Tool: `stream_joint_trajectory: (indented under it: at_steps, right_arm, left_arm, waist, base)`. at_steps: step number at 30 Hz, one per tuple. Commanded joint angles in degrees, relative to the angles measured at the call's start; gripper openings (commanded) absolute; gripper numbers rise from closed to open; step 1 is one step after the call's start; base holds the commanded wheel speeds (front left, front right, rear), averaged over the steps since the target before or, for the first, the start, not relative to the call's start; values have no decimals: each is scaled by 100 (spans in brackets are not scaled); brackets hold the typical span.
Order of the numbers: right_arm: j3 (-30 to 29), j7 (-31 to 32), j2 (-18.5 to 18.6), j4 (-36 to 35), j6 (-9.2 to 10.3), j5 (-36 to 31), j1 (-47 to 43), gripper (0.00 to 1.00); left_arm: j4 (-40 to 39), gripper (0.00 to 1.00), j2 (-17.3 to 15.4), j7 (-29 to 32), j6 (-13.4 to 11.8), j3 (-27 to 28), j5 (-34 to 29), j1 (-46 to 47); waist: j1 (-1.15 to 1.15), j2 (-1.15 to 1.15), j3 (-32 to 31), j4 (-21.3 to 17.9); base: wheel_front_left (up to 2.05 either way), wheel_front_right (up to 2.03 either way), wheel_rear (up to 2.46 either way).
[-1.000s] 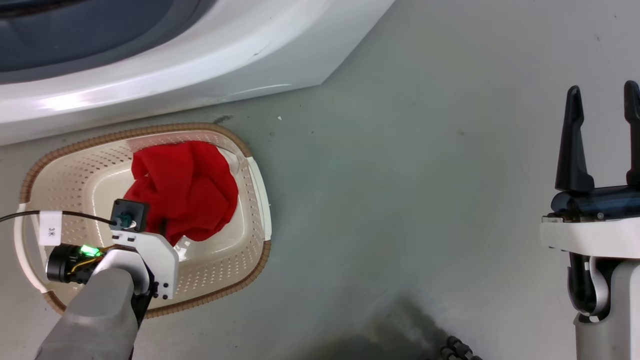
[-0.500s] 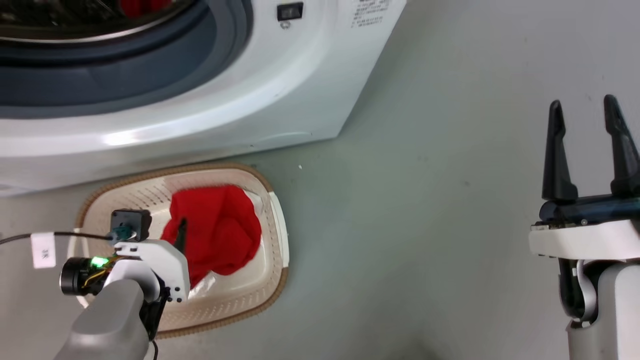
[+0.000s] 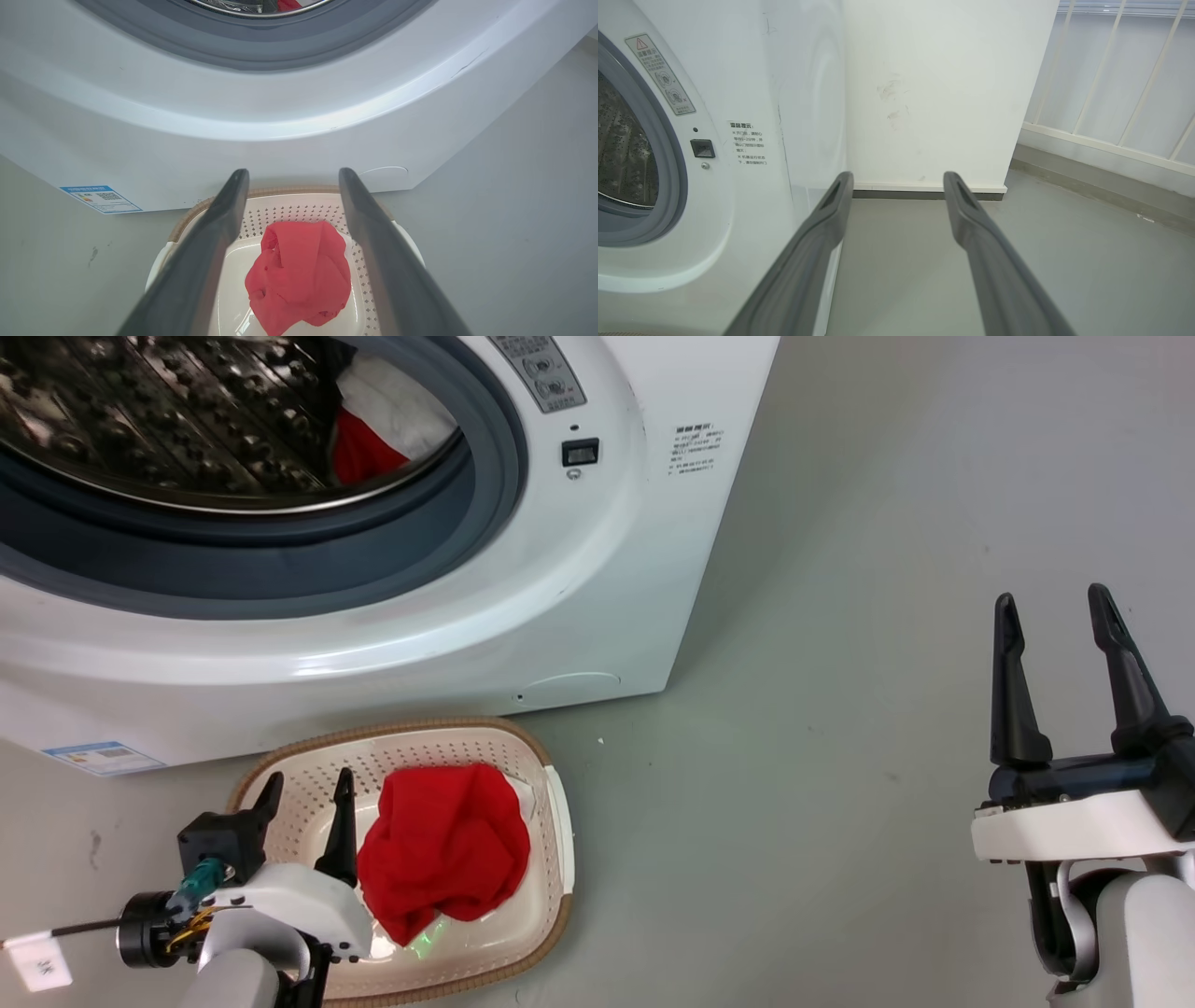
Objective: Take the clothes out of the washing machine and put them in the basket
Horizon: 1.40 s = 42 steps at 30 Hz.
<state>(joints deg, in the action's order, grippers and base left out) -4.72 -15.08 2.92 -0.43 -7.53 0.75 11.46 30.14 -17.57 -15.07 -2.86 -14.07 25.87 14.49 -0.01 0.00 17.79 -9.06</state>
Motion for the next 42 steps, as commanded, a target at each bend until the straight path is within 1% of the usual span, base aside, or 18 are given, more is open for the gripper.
stream_joint_trajectory:
  at_steps: [1,2,3,8,11,14,17,18,21,24,27,28,31,36,39,42]
  right_arm:
    - [9,-14,-7,-6,8,-29,-38,100]
    - [33,-14,-9,11,8,-32,-77,100]
    - [33,-14,-9,11,8,-32,-77,100]
    - [75,-14,-8,-9,8,25,-95,100]
    - [88,-14,-9,-27,8,72,-114,100]
    - [76,-14,-10,-57,8,108,-74,100]
    - [51,-14,-9,-95,8,167,10,100]
    - [48,-14,-10,-117,7,204,64,100]
    - [40,-14,-9,-167,8,250,154,100]
    - [52,-14,-10,-236,7,330,266,100]
    - [98,-14,-10,-298,8,386,376,100]
    - [108,-14,-9,-342,8,408,425,100]
    - [112,-14,-11,-463,8,526,518,100]
    - [199,-14,-11,-626,8,700,646,100]
    - [344,-14,-10,-652,8,800,694,100]
    - [510,-14,-10,-683,8,919,782,100]
  left_arm:
    - [-113,100,26,-14,-5,79,-65,-72]
    - [-465,100,114,-14,50,316,-220,-248]
    - [-465,100,114,-14,50,316,-220,-248]
    - [-1176,100,218,-14,242,772,-510,-451]
    - [-1488,100,202,-14,372,941,-630,-365]
    - [-1665,100,79,-15,499,1063,-704,-103]
    - [-1671,100,-76,11,614,1045,-769,347]
    - [-1661,100,-184,127,688,1041,-726,727]
    - [-1649,100,-366,443,811,1021,-605,1379]
    - [-1546,100,-614,983,898,973,-457,2077]
    - [-1468,100,-736,1651,969,1002,-46,2794]
    - [-1500,100,-859,1887,983,977,-12,3046]
    - [-1447,100,-1137,2490,1000,785,11,3739]
    - [-1088,100,-1526,3505,1021,399,98,4871]
    - [-807,100,-1677,4033,1028,152,178,5434]
    - [-507,100,-1813,4536,1030,33,247,5969]
  waist:
    - [1,0,-86,42]
    - [1,0,-146,41]
    - [1,0,-146,41]
    - [1,0,-190,-13]
    - [1,0,-140,-68]
    - [1,0,3,-131]
    - [1,0,229,-195]
    - [1,0,398,-241]
    - [1,0,692,-318]
    - [1,0,1043,-415]
    - [1,0,1382,-531]
    - [1,0,1507,-572]
    - [1,0,1850,-669]
    - [1,0,2349,-841]
    - [1,0,2587,-990]
    - [1,0,2798,-1173]
  base:
    - [0,0,0]
    - [0,0,0]
    - [0,0,0]
    - [0,0,0]
    - [0,0,0]
    - [0,0,0]
    - [0,0,0]
    - [0,0,0]
    - [0,0,0]
    - [0,0,0]
    - [0,0,0]
    - [0,0,0]
    - [0,0,0]
    - [0,0,0]
    - [0,0,0]
    - [0,0,0]
